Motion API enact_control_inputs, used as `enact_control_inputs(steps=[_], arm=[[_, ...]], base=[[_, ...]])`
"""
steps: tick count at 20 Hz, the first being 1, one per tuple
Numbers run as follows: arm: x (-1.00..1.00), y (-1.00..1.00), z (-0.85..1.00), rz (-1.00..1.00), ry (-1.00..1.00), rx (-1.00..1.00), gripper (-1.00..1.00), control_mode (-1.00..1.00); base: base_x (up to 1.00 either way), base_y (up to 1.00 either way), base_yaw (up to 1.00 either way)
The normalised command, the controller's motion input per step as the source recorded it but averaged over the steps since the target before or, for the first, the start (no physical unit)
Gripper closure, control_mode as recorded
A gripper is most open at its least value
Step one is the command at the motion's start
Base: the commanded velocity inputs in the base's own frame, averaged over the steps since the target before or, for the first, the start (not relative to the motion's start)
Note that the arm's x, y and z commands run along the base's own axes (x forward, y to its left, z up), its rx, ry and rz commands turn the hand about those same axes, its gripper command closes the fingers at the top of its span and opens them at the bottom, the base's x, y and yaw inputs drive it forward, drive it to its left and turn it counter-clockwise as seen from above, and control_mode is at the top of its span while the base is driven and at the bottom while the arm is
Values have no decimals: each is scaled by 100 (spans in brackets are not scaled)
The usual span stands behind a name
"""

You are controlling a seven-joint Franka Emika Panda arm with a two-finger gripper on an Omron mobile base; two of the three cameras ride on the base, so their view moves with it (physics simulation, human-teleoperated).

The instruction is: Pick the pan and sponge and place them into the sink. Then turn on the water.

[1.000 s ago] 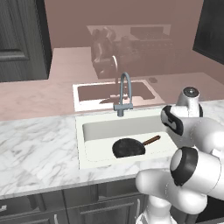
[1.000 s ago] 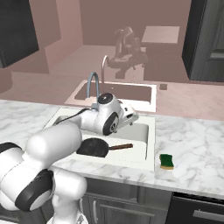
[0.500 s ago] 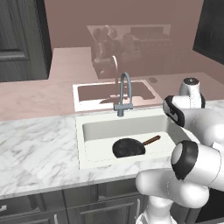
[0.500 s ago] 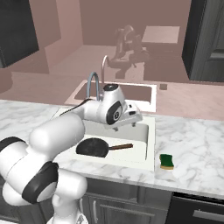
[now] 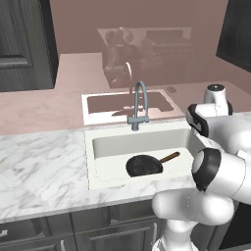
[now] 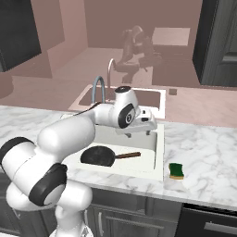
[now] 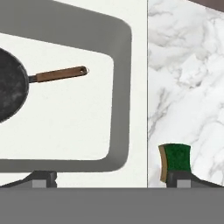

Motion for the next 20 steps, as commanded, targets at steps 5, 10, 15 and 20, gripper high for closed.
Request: enact_control_inputs(steps=[5, 10, 15, 20], arm=[[1, -34, -7, -12, 3, 1, -100, -100], [-2, -30, -9, -8, 0, 4, -100, -100], [0, -25, -2, -3, 0, 4, -100, -100], [0, -29, -3, 0, 0, 5, -100, -100]], base=[[0, 0, 0], [0, 0, 0], [0, 0, 0], [0, 0, 0]])
